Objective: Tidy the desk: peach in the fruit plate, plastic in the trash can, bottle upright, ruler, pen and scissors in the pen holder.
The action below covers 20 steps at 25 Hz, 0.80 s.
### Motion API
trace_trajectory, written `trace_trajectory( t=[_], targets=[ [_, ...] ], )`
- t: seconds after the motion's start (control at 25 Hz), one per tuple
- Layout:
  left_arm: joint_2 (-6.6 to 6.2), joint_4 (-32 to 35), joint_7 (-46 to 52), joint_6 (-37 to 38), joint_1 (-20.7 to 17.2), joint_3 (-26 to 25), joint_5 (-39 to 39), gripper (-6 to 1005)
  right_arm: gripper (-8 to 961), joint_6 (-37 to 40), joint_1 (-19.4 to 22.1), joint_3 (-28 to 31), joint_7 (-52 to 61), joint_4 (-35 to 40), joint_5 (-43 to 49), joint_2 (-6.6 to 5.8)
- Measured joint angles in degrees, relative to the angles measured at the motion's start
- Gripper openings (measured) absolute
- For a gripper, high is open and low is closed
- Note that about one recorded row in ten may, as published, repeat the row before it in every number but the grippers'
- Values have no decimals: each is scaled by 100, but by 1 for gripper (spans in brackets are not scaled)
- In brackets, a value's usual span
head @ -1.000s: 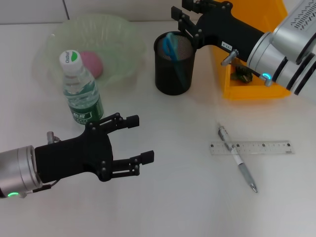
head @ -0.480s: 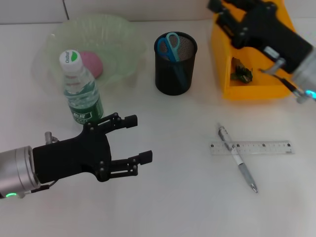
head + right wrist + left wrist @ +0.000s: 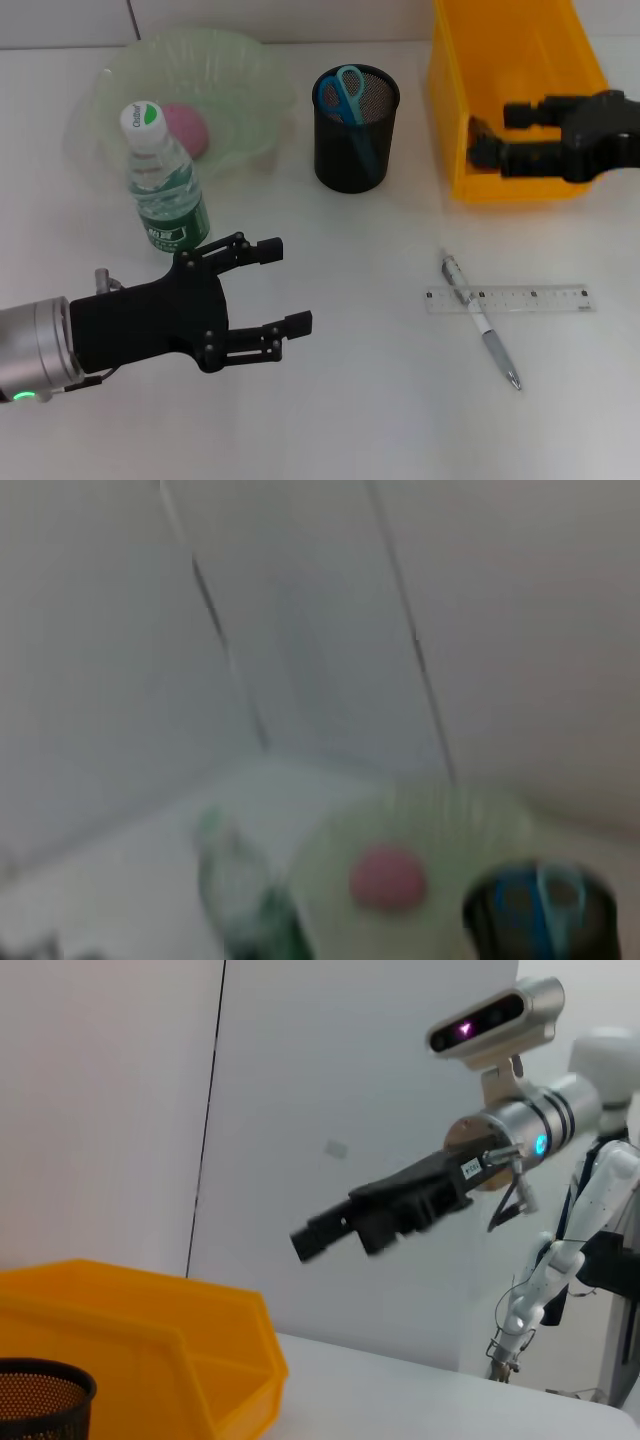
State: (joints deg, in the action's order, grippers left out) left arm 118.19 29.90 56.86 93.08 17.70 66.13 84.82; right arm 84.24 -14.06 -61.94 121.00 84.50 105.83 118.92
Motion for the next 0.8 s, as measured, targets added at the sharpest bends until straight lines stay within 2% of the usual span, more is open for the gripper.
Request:
trace_trajectory(
  t=[0.04,0.08,0.2,0.24,0.28,0.36,0.44,0.56,0.8],
  targets=[
    [2,2,-5,0,3,7,1,865,502,858,-405,209,581,422,947,-27],
    [2,3,-11,0,2,9,1,865,548,858,-405,209,581,422,947,-27],
    [13,22,-30,-26,8,13,1,865,687,2087,-1051,125,661,638,1960,-126],
    [18,26,-32,-43,12,13,1,865,733,2490,-1313,-109,207,662,2513,-119],
    [23,31,-32,-51,21,14,1,865,756,2490,-1313,-109,207,662,2513,-119],
    [29,34,-33,-57,39,26,1,865,803,2562,-1529,-395,-415,647,3144,-22],
    [30,40,-35,-57,50,40,1,865,826,2426,-1692,-677,-705,496,3497,20],
    [30,42,-35,-54,50,41,0,865,825,2131,-1868,-1056,-999,153,3703,15],
    [11,43,3,-44,77,35,-1,865,824,1553,-1983,-1430,-1367,-168,3789,26]
  ],
)
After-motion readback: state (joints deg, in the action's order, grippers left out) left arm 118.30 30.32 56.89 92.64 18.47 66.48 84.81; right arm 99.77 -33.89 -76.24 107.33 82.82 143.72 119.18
